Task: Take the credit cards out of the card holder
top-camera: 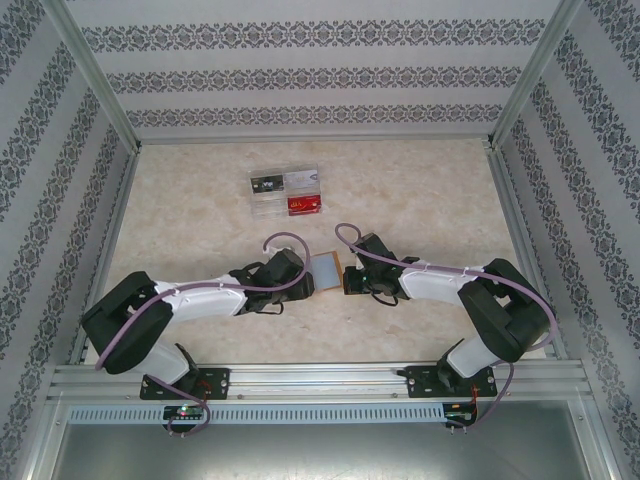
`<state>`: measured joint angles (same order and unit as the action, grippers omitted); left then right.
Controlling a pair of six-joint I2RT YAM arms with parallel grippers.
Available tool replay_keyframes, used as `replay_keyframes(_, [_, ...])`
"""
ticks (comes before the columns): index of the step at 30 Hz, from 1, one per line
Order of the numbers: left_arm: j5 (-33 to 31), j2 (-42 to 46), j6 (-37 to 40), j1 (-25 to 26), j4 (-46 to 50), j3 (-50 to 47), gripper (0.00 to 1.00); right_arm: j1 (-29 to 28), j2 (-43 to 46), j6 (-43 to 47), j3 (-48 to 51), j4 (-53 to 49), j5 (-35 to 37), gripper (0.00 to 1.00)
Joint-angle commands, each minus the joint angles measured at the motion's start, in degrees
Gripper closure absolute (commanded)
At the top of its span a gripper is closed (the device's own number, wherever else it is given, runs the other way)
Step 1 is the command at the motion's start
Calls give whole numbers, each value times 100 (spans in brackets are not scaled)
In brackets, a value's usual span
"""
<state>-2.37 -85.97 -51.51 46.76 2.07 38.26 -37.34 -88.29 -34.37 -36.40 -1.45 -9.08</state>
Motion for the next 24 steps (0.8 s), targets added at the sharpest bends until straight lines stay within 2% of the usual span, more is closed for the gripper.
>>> replay_keyframes(1, [90,-108,-86,-53,-278,32,40,-31,-159,-13,-6,-4,-190,100])
replay_keyframes(9, [565,-384,-70,-53,-916,113,39,-32,-170,-4,-13,-8,-181,100])
replay_keyframes(18, [659,-422,66,-42,-872,361,38,-33,-172,6,-25,-17,-167,100])
replay_keyframes(21, [646,-412,111,-44,-767,431,33,-30,-174,2,-25,-24,-161,100])
replay_keyframes(24, [619,-373,158,-44,-649,463,22,-33,-169,8,-25,-22,-164,100])
